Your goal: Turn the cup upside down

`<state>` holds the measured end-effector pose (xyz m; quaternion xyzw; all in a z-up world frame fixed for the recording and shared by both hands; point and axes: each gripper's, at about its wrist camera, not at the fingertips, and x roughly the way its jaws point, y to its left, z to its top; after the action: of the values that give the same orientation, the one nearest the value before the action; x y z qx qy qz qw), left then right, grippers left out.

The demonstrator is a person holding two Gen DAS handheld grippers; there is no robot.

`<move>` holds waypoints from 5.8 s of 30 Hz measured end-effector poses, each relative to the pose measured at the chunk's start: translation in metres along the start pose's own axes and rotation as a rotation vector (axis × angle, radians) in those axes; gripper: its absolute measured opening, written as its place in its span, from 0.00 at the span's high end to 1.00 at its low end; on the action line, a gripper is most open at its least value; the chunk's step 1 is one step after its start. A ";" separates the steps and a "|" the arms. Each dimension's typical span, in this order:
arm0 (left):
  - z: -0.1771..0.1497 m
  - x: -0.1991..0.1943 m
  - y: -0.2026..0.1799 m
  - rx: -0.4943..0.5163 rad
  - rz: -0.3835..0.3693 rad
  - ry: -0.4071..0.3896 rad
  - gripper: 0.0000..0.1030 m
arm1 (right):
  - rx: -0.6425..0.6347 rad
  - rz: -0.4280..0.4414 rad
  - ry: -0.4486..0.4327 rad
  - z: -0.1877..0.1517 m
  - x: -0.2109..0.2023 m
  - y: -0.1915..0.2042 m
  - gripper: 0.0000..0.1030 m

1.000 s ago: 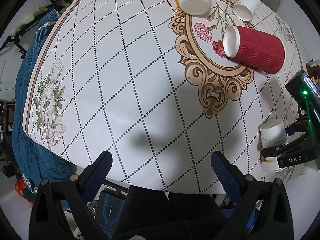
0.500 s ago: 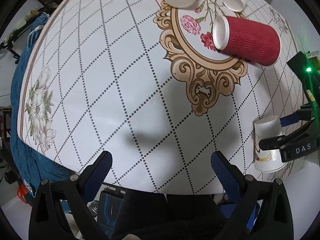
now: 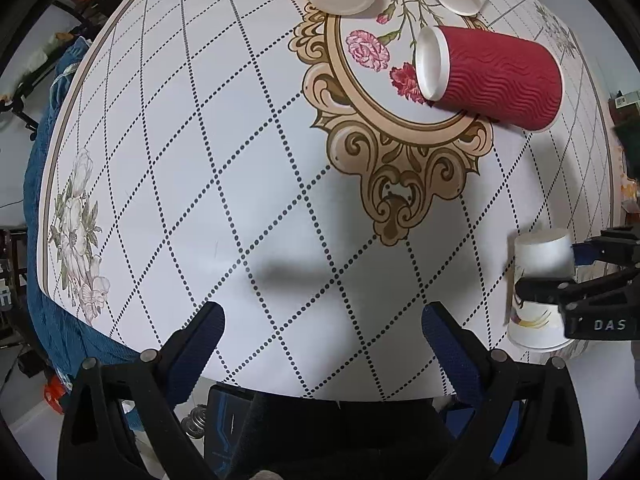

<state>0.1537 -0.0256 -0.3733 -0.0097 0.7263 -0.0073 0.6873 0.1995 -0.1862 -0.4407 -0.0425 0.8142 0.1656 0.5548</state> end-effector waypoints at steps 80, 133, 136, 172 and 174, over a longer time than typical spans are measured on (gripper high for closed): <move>-0.213 -0.258 0.005 0.191 -0.068 -0.533 0.02 | 0.434 -0.299 -0.994 -0.413 -0.217 0.143 0.04; -0.309 -0.343 0.001 0.108 -0.028 -0.699 0.02 | 0.343 -0.290 -1.105 -0.518 -0.284 0.173 0.03; -0.310 -0.342 0.000 0.107 -0.023 -0.702 0.02 | 0.342 -0.290 -1.102 -0.520 -0.283 0.171 0.03; -0.316 -0.338 0.000 0.113 -0.002 -0.712 0.02 | 0.358 -0.262 -1.091 -0.525 -0.273 0.167 0.03; -0.316 -0.338 -0.001 0.114 0.000 -0.714 0.02 | 0.359 -0.265 -1.092 -0.525 -0.273 0.167 0.03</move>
<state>-0.1436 -0.0189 -0.0185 0.0264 0.4388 -0.0440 0.8971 -0.2057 -0.2267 0.0203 0.0419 0.4137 -0.0478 0.9082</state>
